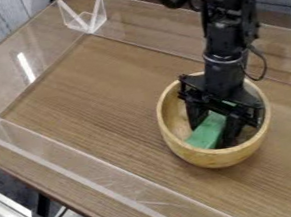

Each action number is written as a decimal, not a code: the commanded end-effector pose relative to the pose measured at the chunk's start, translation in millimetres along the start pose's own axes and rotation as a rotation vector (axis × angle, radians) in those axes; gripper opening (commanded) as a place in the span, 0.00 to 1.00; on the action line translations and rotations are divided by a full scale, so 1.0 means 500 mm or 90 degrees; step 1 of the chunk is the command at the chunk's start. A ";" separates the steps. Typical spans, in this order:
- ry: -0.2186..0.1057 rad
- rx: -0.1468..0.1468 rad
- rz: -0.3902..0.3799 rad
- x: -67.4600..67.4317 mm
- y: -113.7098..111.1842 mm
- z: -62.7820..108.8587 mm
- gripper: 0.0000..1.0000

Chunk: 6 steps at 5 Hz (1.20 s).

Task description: Remove the green block from inside the brown bowl and put it on the table

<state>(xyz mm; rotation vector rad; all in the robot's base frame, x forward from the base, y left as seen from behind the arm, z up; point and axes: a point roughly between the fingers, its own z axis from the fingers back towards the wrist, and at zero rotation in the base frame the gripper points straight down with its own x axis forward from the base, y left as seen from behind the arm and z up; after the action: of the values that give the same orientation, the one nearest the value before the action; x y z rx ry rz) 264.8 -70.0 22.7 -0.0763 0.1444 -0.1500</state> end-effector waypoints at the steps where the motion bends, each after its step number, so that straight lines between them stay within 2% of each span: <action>1: -0.018 -0.003 -0.005 -0.001 0.003 0.021 0.00; 4: -0.041 -0.007 0.000 -0.013 0.018 0.070 0.00; 6: -0.081 -0.007 0.003 -0.021 0.024 0.136 0.00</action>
<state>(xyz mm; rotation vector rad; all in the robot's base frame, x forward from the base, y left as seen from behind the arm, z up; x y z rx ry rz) 256.0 -53.7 72.6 -0.0938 0.0925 -0.1320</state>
